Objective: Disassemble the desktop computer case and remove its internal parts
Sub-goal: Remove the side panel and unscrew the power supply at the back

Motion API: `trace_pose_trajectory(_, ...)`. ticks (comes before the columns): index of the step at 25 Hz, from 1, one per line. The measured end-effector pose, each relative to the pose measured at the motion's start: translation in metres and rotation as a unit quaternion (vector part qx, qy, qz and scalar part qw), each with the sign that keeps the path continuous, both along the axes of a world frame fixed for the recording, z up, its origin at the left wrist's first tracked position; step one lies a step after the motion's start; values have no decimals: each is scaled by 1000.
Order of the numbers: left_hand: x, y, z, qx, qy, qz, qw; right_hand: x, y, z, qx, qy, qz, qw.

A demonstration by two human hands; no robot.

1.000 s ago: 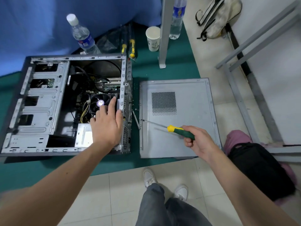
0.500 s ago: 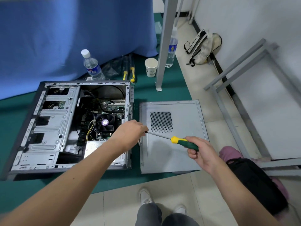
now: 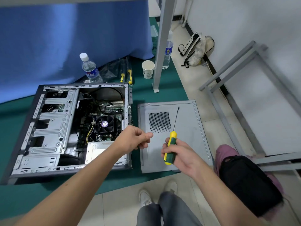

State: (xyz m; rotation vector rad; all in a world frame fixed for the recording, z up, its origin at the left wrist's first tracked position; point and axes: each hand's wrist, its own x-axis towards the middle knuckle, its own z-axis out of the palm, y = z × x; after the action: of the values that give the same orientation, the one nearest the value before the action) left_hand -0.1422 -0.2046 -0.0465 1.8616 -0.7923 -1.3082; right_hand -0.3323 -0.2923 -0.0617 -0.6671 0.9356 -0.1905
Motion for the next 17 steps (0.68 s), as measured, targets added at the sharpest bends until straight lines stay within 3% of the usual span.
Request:
trace_pose_trajectory(6, -4, 5, -3, -1, 91, 20, 996, 42, 10, 4, -193, 68, 83, 975)
trace_pose_trajectory(11, -1, 8, -3, 8, 115, 65, 991, 55, 10, -1, -220, 66, 94, 969)
trace_pose_trajectory(13, 3, 12, -9, -17, -68, 73, 995, 63, 9, -5, -233, 96, 88, 964)
trace_pose_trajectory(15, 16, 20, -19, -29, -326, 81, 942, 72, 6, -16, -248, 153, 69, 954)
trace_pose_trajectory(17, 34, 29, -31, 28, -417, 63, 906, 81, 0, -33, -256, 207, 65, 942)
